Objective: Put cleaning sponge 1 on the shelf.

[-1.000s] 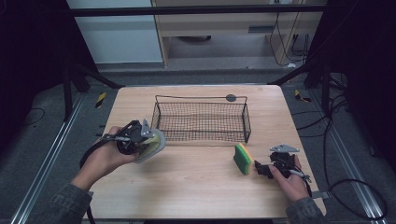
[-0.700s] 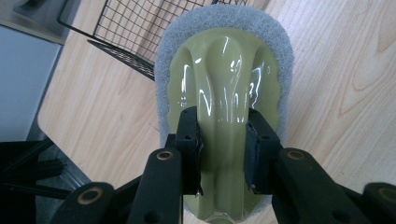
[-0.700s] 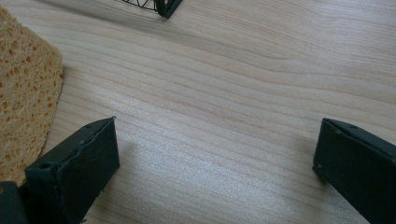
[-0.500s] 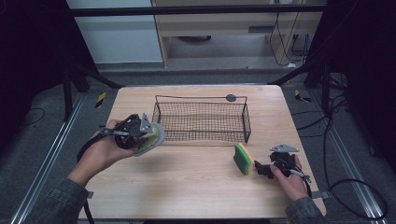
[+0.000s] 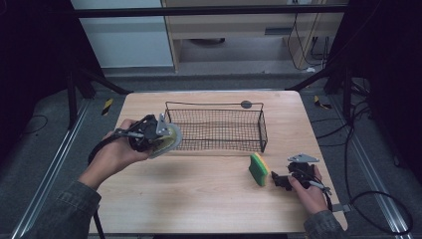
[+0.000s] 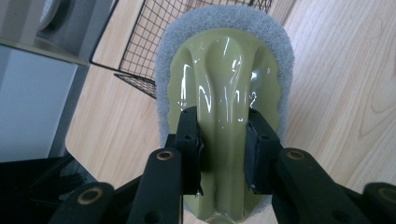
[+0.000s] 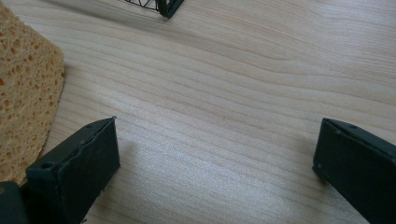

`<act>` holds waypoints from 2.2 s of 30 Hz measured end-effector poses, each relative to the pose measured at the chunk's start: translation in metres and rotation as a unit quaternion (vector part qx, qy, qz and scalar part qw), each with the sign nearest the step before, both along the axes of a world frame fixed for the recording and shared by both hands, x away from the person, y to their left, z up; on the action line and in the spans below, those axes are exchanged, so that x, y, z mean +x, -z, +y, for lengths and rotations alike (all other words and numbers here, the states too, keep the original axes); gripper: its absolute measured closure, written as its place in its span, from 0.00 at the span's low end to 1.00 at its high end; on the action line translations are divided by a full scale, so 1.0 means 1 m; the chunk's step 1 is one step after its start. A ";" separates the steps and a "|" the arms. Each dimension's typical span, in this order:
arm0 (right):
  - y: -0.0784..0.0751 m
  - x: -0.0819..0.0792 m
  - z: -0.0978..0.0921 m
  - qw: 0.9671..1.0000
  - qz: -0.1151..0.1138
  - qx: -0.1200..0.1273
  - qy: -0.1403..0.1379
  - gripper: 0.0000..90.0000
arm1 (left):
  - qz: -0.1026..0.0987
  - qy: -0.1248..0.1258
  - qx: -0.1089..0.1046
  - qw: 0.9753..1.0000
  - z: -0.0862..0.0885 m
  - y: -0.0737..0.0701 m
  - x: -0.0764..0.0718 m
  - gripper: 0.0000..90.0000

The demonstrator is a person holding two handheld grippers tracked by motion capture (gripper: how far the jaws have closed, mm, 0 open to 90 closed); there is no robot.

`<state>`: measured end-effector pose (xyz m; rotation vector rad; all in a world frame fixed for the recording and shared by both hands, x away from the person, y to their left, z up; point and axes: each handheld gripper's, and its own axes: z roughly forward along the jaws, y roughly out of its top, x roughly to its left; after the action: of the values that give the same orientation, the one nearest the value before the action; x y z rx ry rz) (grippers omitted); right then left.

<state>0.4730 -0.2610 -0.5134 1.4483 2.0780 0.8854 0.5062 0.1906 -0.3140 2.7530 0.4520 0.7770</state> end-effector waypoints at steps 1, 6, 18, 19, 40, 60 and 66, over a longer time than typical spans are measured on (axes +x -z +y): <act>0.000 0.000 0.000 1.000 0.002 0.004 0.001 0.01 | 0.000 0.000 0.000 1.000 0.000 0.000 0.000 0.78; 0.000 0.000 0.000 1.000 0.002 0.003 -0.001 0.01 | -0.005 0.009 -0.004 1.000 -0.007 -0.002 0.005 0.78; 0.000 0.000 -0.001 1.000 0.000 -0.001 -0.004 0.01 | -0.012 0.028 0.010 0.999 -0.015 0.004 0.019 0.78; 0.000 0.000 -0.001 1.000 0.000 -0.001 -0.004 0.01 | -0.014 0.028 0.008 0.999 -0.016 0.004 0.020 0.78; 0.000 0.000 -0.001 1.000 0.002 0.000 -0.005 0.01 | -0.047 0.051 0.015 0.997 -0.021 -0.004 0.032 0.78; 0.000 0.000 -0.001 1.000 0.001 -0.002 -0.005 0.00 | -0.057 0.089 0.014 0.994 -0.032 -0.009 0.052 0.78; 0.000 0.000 -0.001 1.000 0.000 -0.002 -0.005 0.00 | -0.057 0.098 0.022 0.993 -0.036 -0.007 0.062 0.78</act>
<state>0.4731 -0.2620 -0.5134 1.4375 2.0884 0.8848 0.5683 0.1546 -0.3075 2.7223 0.1392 0.8973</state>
